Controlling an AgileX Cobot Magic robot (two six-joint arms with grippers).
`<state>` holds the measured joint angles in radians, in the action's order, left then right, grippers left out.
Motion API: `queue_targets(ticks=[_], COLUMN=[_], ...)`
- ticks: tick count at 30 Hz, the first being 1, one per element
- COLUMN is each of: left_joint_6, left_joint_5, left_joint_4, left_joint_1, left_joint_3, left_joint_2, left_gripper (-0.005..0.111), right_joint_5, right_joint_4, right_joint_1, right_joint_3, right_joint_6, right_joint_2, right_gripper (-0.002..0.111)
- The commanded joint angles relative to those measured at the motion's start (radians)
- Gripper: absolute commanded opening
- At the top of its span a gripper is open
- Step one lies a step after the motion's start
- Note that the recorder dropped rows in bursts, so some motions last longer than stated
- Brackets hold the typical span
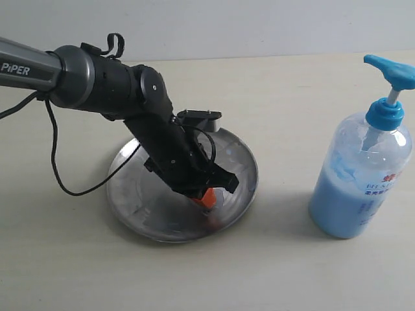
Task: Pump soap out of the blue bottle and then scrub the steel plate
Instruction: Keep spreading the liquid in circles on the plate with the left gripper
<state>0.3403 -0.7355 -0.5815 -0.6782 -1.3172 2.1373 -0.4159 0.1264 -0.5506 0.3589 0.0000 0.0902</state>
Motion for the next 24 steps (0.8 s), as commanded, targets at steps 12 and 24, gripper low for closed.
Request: queue_targets(ticks=[12,24], left_joint_6=[0.027,-0.064], left_joint_5=[0.178,0.044], left_joint_4=[-0.035,0.251], left_joint_1=[-0.001,0.0], left_joint_3=[0.012,0.012], left_joint_2=[0.02,0.02], left_gripper=[0.0,0.0], right_joint_5=[0.011,0.015], right_joint_4=[0.008,0.008], right_joint_1=[0.005,0.005], right_joint_3=[-0.003,-0.003], right_joint_6=[-0.008,-0.008], right_joint_2=[-0.005,-0.005], right_gripper=[0.0,0.0])
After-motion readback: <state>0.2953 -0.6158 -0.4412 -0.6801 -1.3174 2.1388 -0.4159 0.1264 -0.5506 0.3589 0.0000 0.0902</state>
